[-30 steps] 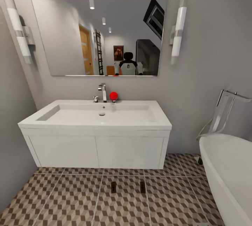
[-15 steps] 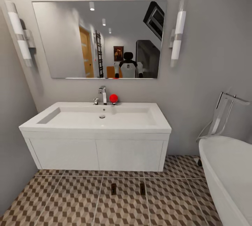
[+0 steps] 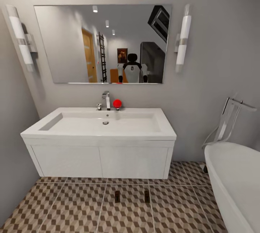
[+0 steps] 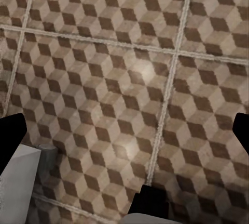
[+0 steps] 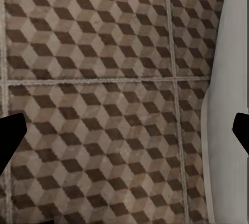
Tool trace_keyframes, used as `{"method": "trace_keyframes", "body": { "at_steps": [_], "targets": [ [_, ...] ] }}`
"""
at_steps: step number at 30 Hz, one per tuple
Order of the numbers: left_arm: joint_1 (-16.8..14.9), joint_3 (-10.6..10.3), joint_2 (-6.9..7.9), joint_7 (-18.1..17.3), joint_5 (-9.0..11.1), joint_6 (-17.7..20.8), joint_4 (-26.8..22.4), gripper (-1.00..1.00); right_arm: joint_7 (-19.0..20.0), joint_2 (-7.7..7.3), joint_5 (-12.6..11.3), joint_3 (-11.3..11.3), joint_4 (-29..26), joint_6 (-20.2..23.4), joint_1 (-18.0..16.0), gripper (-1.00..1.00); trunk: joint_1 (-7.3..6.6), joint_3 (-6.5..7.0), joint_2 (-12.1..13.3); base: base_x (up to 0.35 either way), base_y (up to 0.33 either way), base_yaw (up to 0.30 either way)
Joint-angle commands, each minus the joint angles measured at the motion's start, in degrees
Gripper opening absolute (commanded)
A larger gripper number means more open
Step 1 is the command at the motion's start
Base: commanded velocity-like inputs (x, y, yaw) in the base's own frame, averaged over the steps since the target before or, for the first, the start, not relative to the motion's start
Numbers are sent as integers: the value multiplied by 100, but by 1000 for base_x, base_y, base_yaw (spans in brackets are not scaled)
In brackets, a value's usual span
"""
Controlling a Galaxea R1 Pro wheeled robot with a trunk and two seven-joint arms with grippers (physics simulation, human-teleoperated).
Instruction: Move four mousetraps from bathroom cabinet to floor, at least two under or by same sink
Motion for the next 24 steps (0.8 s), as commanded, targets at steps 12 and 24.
{"method": "trace_keyframes", "body": {
  "at_steps": [12,24],
  "targets": [
    [-4,-49,-10,14,58,-27,6,100,0,4,-59,49,19,-37,-7,100,-265,210,479,0,0,0],
    [-4,-47,-10,15,58,-35,8,100,0,2,-59,49,19,-37,-7,100,-528,425,961,0,0,0]
  ]
}}
